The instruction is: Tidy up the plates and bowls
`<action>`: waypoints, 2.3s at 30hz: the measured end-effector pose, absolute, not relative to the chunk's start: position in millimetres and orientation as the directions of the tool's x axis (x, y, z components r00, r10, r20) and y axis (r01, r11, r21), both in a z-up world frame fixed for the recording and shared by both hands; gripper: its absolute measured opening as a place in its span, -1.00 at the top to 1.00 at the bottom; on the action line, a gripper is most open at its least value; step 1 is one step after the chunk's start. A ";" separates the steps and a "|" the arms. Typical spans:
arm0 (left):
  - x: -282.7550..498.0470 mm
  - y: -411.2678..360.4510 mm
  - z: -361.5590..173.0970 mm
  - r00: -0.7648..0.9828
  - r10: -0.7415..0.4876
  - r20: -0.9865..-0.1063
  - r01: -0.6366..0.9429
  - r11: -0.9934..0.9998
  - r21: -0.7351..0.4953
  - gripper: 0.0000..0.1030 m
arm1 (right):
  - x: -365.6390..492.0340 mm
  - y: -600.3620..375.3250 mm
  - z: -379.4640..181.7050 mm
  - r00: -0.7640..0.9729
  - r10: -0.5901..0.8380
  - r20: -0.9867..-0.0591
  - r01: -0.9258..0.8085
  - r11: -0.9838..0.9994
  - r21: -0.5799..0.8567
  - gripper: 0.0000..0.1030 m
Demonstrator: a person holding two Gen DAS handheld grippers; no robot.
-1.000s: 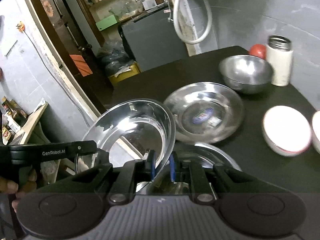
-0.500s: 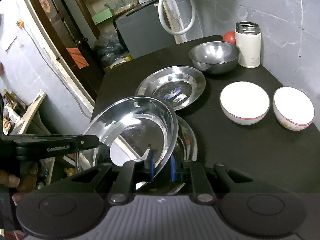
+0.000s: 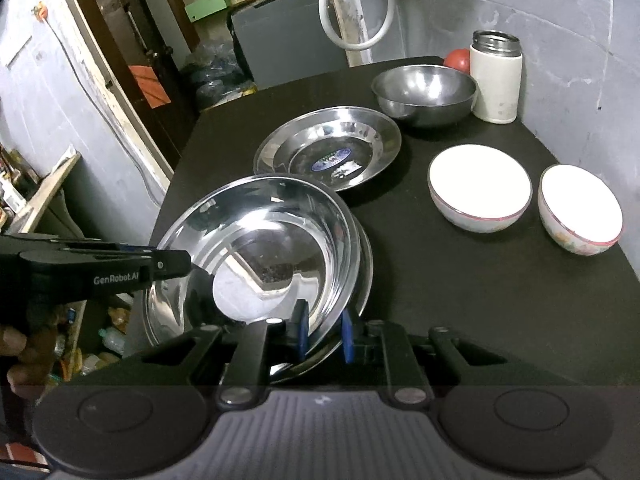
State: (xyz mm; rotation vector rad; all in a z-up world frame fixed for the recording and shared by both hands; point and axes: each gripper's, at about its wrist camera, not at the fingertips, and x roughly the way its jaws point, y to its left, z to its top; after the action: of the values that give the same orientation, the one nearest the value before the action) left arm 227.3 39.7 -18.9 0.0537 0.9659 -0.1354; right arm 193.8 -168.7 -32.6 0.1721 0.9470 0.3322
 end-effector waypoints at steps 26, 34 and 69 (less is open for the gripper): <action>241.5 36.5 -31.0 0.503 -0.092 -0.860 0.163 0.987 -0.010 0.59 | 204.8 -133.1 -25.8 0.525 0.194 -0.829 -0.284 0.958 0.045 0.37; 244.5 39.5 -31.8 0.498 -0.072 -0.864 0.146 0.989 0.002 0.59 | 206.2 -135.4 -31.7 0.506 0.195 -0.840 -0.279 0.959 0.054 0.33; 310.1 96.0 -11.4 0.658 -0.044 -0.752 -0.056 0.993 -0.107 -0.98 | 216.7 -162.3 -32.2 0.627 0.145 -0.765 -0.101 0.989 0.104 -0.99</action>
State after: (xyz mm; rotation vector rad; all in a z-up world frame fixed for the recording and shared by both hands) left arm 310.1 96.0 -11.4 -0.1245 0.8534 0.0064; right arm 216.7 -162.3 -32.2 0.0530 0.8820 0.1409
